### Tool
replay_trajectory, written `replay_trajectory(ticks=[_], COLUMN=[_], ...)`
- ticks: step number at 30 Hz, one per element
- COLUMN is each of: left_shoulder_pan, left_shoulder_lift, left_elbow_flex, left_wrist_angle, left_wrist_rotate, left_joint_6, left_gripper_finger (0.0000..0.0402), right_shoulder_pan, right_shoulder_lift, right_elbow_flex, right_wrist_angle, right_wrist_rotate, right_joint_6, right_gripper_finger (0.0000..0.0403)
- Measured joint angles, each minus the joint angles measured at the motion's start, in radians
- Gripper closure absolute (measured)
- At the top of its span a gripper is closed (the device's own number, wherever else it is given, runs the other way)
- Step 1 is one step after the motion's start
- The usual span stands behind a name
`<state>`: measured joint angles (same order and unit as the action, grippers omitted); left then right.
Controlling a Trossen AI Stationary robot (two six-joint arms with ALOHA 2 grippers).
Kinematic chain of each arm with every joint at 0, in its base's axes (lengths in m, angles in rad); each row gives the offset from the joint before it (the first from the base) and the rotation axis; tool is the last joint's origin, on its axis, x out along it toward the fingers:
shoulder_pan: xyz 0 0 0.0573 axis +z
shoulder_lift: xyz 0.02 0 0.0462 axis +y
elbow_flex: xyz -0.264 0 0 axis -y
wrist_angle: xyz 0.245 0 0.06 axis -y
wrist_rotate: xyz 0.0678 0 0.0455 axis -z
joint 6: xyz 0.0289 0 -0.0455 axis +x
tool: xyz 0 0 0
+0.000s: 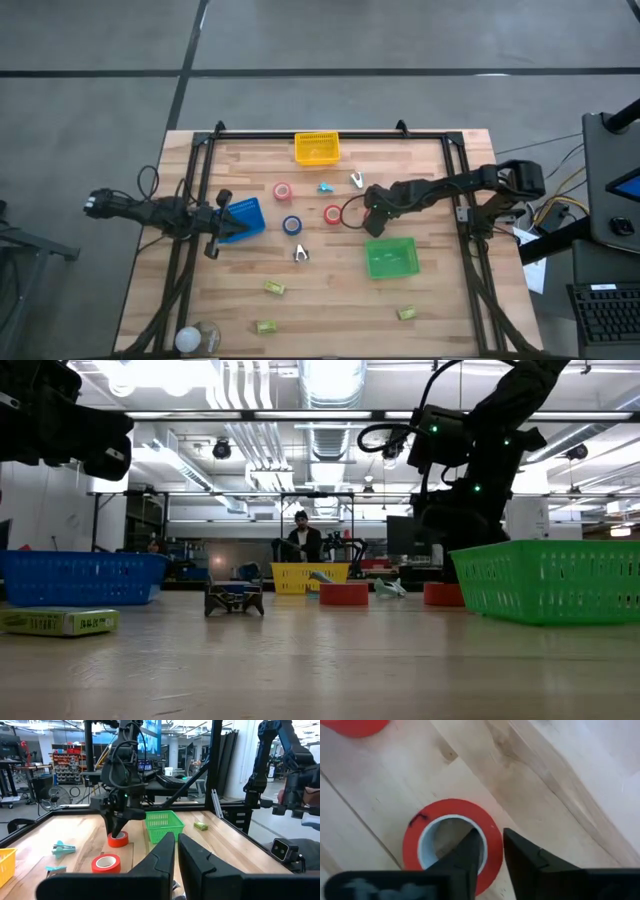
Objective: Pick and place Stapler, Stapler remover, tape
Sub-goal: Put the right orange tape into the green bin
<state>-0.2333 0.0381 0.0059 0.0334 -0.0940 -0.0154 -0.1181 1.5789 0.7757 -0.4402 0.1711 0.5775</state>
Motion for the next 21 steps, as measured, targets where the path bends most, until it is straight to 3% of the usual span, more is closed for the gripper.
replay_trajectory(ticks=[6, 13, 21], left_shoulder_pan=[0.000, 0.000, 0.000], left_shoulder_lift=[0.000, 0.000, 0.000], left_elbow_flex=[0.000, 0.000, 0.000], left_wrist_angle=[0.000, 0.000, 0.000], left_wrist_rotate=[0.000, 0.000, 0.000], left_joint_6=[0.000, 0.000, 0.000], left_gripper_finger=[0.0376, 0.0376, 0.0376], right_shoulder_pan=[-0.001, 0.000, 0.063], right_shoulder_lift=[-0.022, -0.084, -0.285], right_elbow_flex=[0.000, 0.000, 0.000], right_wrist_angle=[-0.006, -0.060, -0.127], right_wrist_rotate=[-0.014, -0.026, -0.053], right_joint_6=[-0.010, -0.005, 0.075], right_gripper_finger=[0.0373, 0.0361, 0.0362])
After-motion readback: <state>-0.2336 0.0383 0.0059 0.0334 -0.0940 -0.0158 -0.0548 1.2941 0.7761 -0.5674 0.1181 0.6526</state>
